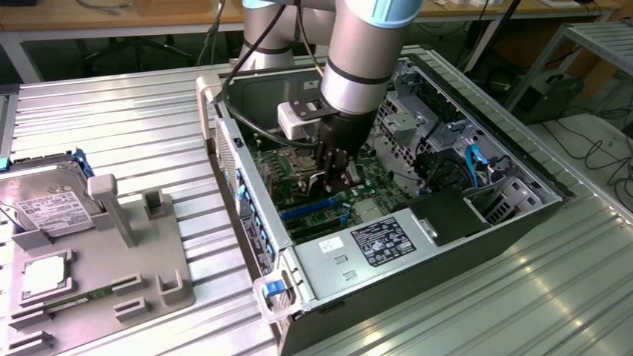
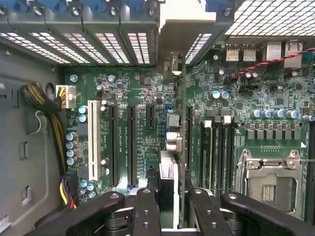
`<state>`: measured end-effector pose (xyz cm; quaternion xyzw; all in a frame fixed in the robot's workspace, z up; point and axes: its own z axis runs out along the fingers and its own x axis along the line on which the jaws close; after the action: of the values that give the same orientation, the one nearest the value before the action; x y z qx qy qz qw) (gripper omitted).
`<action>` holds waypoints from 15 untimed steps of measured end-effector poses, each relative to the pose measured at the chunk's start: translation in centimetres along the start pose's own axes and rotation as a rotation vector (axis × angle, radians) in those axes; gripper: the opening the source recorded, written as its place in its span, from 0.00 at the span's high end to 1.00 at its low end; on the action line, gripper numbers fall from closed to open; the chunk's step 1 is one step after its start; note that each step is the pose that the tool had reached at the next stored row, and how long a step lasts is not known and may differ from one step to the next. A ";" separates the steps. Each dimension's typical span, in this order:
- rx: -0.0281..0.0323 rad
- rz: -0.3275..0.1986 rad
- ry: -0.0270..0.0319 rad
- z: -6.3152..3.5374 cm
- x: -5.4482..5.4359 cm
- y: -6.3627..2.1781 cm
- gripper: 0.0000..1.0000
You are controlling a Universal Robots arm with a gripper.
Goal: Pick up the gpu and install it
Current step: 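Insert the gpu into the slot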
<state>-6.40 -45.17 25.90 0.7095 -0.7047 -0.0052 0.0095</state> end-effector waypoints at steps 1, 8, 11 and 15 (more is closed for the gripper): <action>0.0000 0.000 0.0001 0.06 0.0 0.13 0.72; -0.0001 0.000 0.0002 0.35 0.0 0.50 0.72; 0.0000 0.000 0.0000 0.42 0.0 0.62 0.72; 0.0000 0.000 0.0000 0.47 0.0 0.79 0.72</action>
<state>-7.19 -45.17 25.44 0.7095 -0.7047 -0.0052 0.0095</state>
